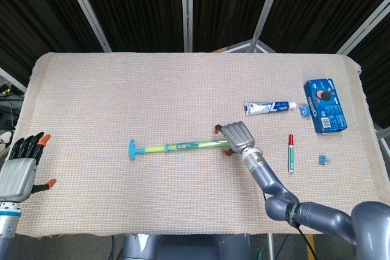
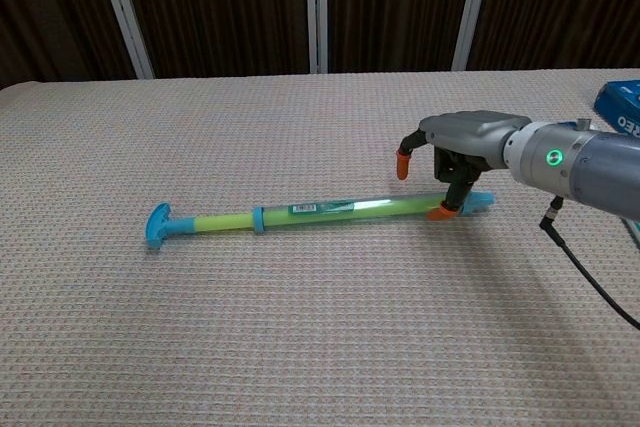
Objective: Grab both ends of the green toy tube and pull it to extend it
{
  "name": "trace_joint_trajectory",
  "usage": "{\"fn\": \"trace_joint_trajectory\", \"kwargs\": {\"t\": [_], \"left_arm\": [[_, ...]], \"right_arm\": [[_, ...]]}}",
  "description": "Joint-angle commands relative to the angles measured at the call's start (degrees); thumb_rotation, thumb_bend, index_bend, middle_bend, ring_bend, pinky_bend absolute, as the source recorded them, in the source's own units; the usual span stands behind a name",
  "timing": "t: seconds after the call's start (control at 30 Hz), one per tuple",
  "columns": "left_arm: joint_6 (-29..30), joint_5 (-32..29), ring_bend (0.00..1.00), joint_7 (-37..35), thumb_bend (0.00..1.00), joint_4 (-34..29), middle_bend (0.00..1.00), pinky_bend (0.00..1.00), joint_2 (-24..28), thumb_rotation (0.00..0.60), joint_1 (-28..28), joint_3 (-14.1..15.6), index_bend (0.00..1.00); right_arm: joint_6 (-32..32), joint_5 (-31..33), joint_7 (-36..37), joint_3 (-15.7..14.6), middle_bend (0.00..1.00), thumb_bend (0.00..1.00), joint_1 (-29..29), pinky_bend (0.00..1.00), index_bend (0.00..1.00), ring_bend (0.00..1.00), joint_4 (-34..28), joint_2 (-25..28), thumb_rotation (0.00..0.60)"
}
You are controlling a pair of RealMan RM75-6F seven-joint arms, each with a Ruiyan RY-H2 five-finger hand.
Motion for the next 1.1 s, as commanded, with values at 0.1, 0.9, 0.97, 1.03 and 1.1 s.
{"fn": "trace_joint_trajectory", "kwargs": {"t": [0.1,0.9,0.97,1.03,1.1], "left_arm": [[0.09,0.06,0.00,-0.12,0.00,-0.04,0.00,0.00,0.09,0.600,-0.03,0.06,0.00],[-0.04,-0.41,0.00,0.16,0.00,0.09,0.00,0.00,-0.11,0.600,-0.47,0.37,0.00],[-0.27,-0.56,0.00,0.23,0.00,0.16,0.00,0.00,-0.22,0.600,-0.58,0.42,0.00],[-0.74,-0.88,0.00,0.33,0.00,0.31,0.00,0.00,-0.42,0.600,-0.84,0.39,0.00],[-1.47,-1.12,0.00,0.58,0.00,0.43,0.00,0.01,-0.74,0.600,-1.33,0.31,0.00]], "right_arm": [[0.76,0.92,-0.28,-0.22,1.00,0.13,0.74,1.00,0.39,1.00,1.35,-1.34,0.600],[2.32,3.23,-1.77,-1.84,1.00,0.22,2.69,1.00,0.57,1.00,5.46,-5.53,0.600],[2.45,3.37,-1.51,-1.78,1.00,0.27,2.67,1.00,0.60,1.00,5.32,-5.59,0.600],[2.70,3.57,-1.11,-1.59,1.00,0.31,2.53,1.00,0.62,1.00,4.66,-5.41,0.600],[2.92,3.92,-1.15,-1.57,1.00,0.34,2.40,1.00,0.63,1.00,3.72,-4.99,0.600]]}}
